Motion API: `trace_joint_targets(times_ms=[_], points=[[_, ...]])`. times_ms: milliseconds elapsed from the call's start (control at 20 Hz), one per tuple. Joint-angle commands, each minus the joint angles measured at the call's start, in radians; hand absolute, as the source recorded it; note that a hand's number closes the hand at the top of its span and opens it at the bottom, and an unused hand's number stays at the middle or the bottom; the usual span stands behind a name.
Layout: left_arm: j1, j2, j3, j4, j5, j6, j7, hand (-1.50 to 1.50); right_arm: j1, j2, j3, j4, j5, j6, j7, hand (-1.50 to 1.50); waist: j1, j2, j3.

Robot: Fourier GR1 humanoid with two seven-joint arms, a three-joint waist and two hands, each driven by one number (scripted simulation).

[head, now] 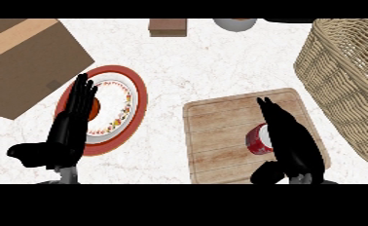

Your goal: Pick the can from the cutting board and place it in the basket

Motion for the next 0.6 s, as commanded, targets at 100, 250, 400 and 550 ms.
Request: trace_joint_targets(times_ms=[100, 250, 400, 550], points=[[-0.063, -0.014, 0.029, 0.033, -0.006, -0.007, 0.017, 0.00, 0.035, 0.029, -0.035, 0.116, 0.072, -0.045, -0.125, -1.50, -0.002, 0.000, 0.000], [0.004, -0.010, 0.019, -0.022, -0.007, -0.023, 0.044, 0.00, 0.026, 0.009, -0.100, 0.072, 0.006, 0.069, -0.121, 1.50, 0.000, 0.000, 0.000], [-0.074, -0.006, 0.043, 0.045, -0.009, -0.022, 0.035, 0.00, -0.002, 0.005, -0.019, 0.078, 0.058, 0.111, -0.130, 1.50, -0.002, 0.001, 0.000], [-0.018, -0.037, -0.006, -0.065, -0.045, 0.008, 0.061, 0.00, -0.021, 0.050, 0.000, 0.205, 0.114, 0.043, -0.211, 1.50, 0.004, 0.000, 0.000]])
